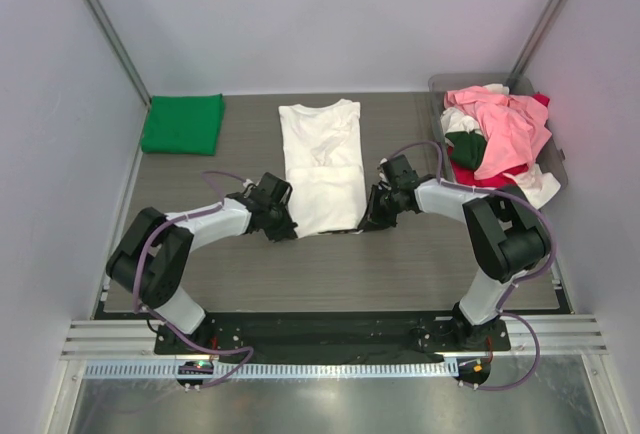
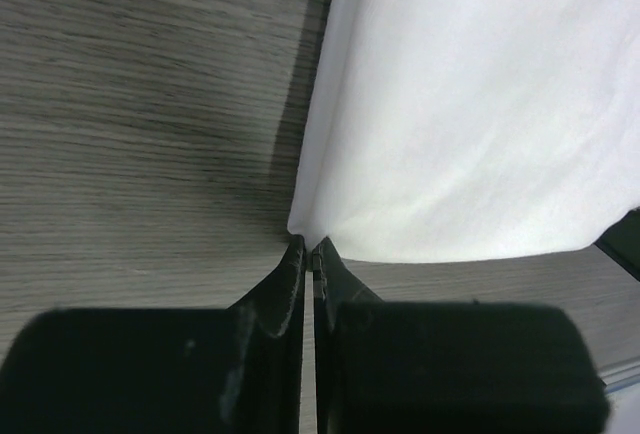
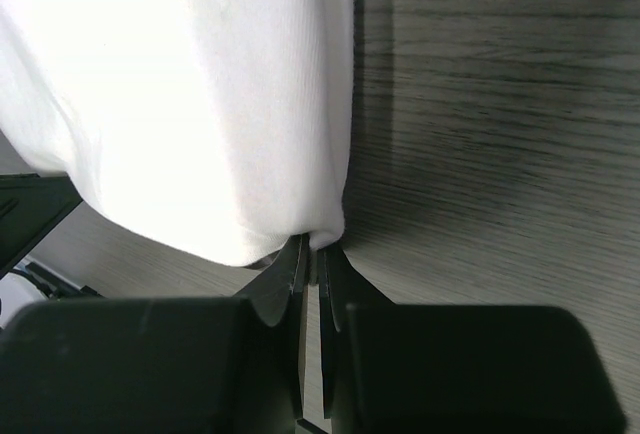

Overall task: Fold and stack the t-shirts
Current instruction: Fold the tshirt

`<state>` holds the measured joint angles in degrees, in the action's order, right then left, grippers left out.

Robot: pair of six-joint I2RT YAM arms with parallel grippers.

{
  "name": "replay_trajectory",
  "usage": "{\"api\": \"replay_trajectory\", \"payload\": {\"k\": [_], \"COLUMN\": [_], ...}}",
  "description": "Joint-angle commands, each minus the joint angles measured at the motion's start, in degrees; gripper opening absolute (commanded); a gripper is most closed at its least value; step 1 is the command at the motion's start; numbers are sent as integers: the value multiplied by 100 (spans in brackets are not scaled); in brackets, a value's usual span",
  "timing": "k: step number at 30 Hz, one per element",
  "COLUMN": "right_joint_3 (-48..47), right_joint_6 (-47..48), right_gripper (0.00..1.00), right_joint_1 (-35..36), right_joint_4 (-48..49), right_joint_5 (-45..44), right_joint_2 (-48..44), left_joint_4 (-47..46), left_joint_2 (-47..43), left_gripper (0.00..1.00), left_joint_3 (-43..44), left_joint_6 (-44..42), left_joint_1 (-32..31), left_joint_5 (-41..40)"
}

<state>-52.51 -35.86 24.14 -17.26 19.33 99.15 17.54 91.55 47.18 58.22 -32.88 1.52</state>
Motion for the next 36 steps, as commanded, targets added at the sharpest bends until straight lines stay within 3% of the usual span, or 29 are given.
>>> {"api": "replay_trajectory", "payload": {"k": [1, 9, 16, 22, 26, 30, 36], "right_joint_3": [136, 487, 593, 531, 391, -143, -1066], "right_joint_6": [272, 237, 149, -281, -817, -1204, -766], "right_gripper": [1, 1, 1, 1, 1, 1, 1], "right_joint_1": [3, 12, 38, 380, 907, 1452, 1515], "right_joint_4": [-173, -489, -1736, -2861, -3537, -4189, -4654], "right_joint_5": [-413, -360, -509, -720, -1324, -1722, -2827], "right_joint_2": [342, -456, -1967, -3251, -4244, -4484, -3889], "left_joint_4": [-110, 477, 1339, 2384, 3007, 3589, 4301], "left_joint_2": [30, -787, -2140, -3274, -3845, -4013, -3530], "left_gripper": [0, 0, 0, 0, 0, 0, 0], "left_joint_3": [-33, -103, -279, -165, -34, 458, 1372], "left_joint_6": [-30, 111, 673, 1375, 2016, 2335, 1896], "left_joint_1": [-16, -244, -596, -1386, -2158, -2635, -2644], "left_joint_5": [-231, -301, -406, -828, -1135, -1487, -2252]}}
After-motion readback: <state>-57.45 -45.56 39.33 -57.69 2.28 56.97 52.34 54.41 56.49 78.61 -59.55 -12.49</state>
